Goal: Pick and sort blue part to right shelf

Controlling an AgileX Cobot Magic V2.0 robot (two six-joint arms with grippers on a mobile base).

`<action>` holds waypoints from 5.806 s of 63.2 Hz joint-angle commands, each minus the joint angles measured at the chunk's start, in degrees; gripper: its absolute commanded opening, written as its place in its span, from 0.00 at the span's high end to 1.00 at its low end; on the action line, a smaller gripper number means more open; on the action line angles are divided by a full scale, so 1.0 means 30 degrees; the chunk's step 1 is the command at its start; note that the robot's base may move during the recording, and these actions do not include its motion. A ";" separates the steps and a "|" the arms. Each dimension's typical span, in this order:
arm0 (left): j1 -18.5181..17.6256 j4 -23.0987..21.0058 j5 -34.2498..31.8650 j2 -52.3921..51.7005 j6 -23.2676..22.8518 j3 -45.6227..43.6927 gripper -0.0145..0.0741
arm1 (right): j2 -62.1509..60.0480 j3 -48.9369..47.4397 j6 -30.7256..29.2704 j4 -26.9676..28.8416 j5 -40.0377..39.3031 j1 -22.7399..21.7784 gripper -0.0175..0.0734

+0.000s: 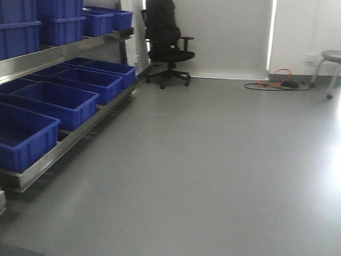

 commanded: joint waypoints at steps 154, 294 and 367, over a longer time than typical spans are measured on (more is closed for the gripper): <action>0.0013 -0.0116 -0.1790 0.0276 -0.0008 -0.0579 0.52 | 0.0214 -0.0542 -0.0087 -0.0172 -0.1809 -0.0103 0.32; -0.0023 -0.1047 -0.2230 0.1768 0.0295 -0.1028 0.52 | 0.1712 -0.1267 -0.0087 -0.0154 -0.1986 -0.0103 0.32; -0.4635 -0.1047 -0.6519 1.8399 0.2778 -0.7224 0.15 | 1.6541 -0.5045 -0.0087 -0.0154 -0.9889 -0.0103 0.12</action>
